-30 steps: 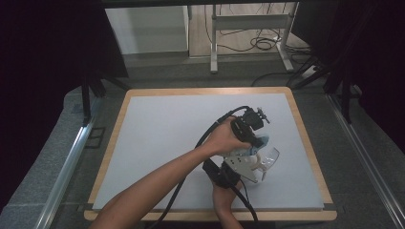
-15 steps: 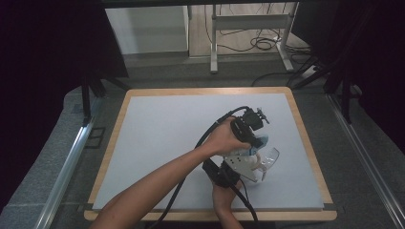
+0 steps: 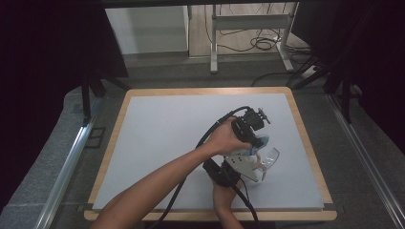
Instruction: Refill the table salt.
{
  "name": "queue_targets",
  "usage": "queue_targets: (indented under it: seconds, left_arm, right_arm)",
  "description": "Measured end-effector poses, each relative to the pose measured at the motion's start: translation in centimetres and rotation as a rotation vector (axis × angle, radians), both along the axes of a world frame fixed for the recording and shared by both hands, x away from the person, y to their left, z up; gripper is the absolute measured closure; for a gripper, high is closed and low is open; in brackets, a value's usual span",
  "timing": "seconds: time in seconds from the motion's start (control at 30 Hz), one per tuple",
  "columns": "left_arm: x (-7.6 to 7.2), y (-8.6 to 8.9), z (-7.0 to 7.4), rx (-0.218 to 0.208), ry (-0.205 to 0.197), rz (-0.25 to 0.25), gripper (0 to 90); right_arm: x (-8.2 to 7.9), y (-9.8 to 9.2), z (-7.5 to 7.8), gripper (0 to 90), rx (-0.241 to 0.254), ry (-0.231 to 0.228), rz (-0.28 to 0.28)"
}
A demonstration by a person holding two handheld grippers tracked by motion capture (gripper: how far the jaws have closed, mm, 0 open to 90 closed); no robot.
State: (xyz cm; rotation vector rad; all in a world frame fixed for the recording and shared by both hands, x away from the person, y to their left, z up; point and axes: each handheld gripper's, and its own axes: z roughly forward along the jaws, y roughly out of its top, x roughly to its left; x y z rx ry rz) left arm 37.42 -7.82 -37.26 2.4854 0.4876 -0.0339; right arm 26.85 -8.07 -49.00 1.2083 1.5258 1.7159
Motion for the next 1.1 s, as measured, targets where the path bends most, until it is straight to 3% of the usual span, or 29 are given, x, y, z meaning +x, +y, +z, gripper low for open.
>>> queue_targets:
  seconds: [1.1]
  left_arm:
    - [0.01, 0.10, 0.40, -0.004, -0.001, 0.000, 90.0]
  right_arm:
    - [0.08, 0.07, 0.43, 47.2, -0.002, -0.007, -0.002]
